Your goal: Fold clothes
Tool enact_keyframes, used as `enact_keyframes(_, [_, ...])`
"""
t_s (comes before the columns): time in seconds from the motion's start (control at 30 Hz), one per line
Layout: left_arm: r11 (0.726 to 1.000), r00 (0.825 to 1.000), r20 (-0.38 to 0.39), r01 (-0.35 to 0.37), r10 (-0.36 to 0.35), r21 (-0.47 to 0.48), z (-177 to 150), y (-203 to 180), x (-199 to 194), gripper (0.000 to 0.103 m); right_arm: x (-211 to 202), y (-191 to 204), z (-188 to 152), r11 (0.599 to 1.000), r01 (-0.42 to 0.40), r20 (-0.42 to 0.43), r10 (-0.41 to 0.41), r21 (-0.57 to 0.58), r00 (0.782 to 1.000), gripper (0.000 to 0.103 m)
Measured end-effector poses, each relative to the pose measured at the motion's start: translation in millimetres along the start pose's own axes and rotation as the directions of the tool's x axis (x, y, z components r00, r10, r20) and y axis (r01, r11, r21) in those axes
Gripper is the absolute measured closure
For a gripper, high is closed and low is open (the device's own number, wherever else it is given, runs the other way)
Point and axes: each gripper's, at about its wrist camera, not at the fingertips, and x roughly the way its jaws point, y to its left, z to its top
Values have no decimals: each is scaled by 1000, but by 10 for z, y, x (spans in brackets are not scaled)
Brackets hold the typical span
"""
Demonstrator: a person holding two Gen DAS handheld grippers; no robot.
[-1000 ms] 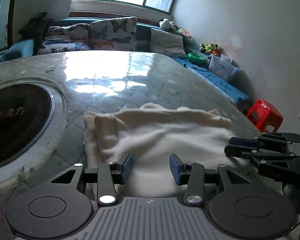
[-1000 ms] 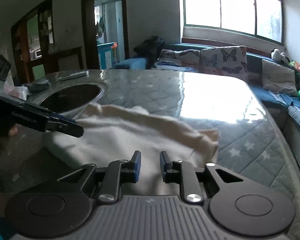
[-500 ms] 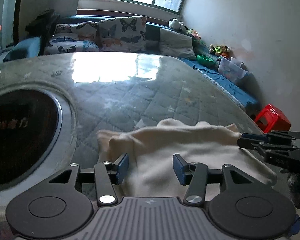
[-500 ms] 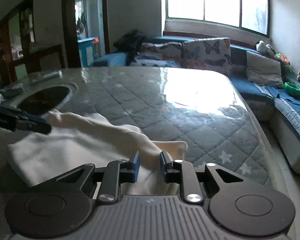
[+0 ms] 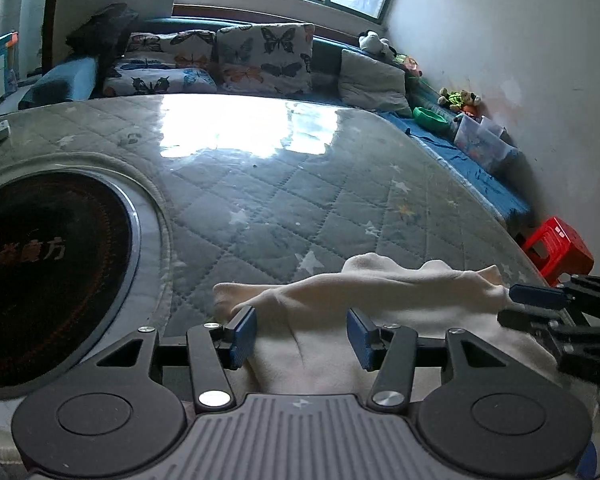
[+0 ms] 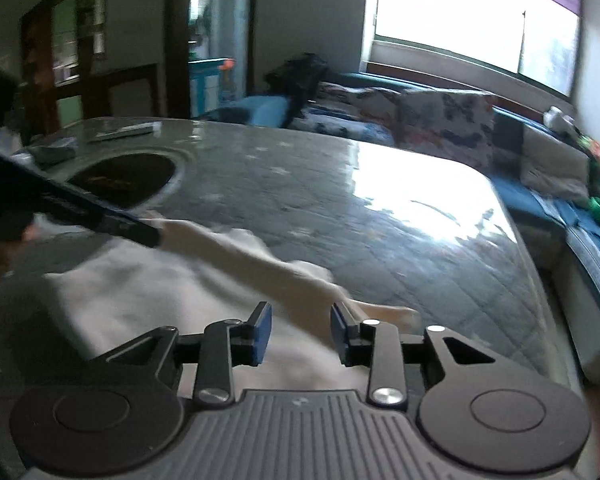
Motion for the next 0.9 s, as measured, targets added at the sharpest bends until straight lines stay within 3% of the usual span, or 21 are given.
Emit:
enact_keyframes(0.2, [999,999,7,-43,43,-16,-29,82,-149,34,-17,478,97,988,-111,-8,111,-108,994,65])
enact_keyframes(0.37, [994,995,22,-93,94,-66,-64,218,-316,13,37,897,137,955,-198,-42,193,-219,980,63])
enact_keyframes(0.67, [978,990,11,-135,138,-157,-183,483,-468,0,150,1412,102,901,-239,-75,227,-363,971,56])
enact_keyframes(0.9, [971,994,-16,-105,104,-213,-258,539,-479,0,208,1653,74,862,-238,-82,226,-448,971,57])
